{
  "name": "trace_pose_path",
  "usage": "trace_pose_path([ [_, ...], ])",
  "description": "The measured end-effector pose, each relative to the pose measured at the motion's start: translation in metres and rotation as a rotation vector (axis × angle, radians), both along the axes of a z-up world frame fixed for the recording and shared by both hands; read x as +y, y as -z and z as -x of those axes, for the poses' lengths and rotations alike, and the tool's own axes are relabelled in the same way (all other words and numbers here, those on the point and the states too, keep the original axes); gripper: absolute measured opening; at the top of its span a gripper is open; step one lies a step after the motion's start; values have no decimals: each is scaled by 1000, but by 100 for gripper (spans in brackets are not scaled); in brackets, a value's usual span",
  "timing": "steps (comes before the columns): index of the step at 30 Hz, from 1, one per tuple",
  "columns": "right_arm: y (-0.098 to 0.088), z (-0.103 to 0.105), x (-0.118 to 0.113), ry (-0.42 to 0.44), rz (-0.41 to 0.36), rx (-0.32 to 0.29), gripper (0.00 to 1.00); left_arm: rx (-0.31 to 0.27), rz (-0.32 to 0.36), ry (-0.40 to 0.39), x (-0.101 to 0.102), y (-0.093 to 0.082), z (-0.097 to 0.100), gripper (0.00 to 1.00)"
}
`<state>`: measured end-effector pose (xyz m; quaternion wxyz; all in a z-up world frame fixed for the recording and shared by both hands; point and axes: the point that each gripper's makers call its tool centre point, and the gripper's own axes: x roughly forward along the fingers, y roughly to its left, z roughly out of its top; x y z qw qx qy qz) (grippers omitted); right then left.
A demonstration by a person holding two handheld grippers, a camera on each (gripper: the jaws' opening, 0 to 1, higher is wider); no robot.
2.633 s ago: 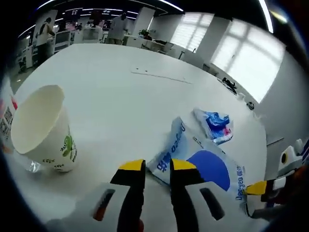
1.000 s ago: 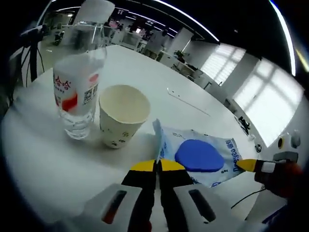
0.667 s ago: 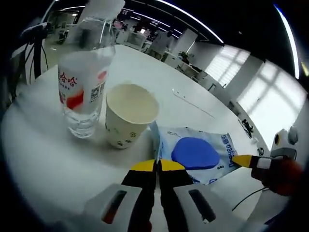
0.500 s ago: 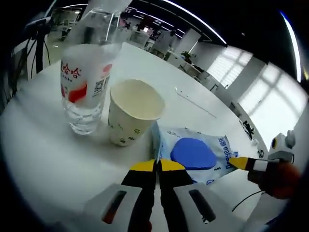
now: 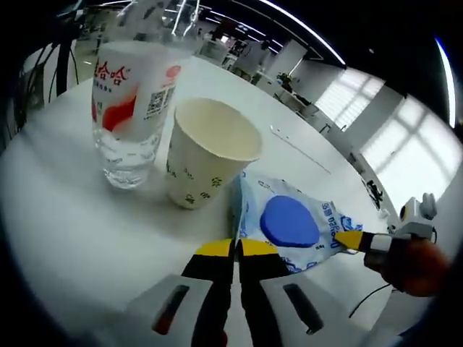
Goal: Arrange the tabletop items into an orderly group along one side of the table until the central work area is clear of visible clutter.
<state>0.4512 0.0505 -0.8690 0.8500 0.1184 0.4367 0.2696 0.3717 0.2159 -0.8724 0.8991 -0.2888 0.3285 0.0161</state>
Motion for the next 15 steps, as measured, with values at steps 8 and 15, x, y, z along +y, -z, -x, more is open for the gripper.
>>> trace_pose_path([
  [8, 3, -7, 1, 18, -18, 9, 0, -1, 13, -20, 5, 1, -5, 0],
  [15, 3, -7, 1, 31, -21, 28, 0, 0, 20, -32, 9, 3, -9, 0],
])
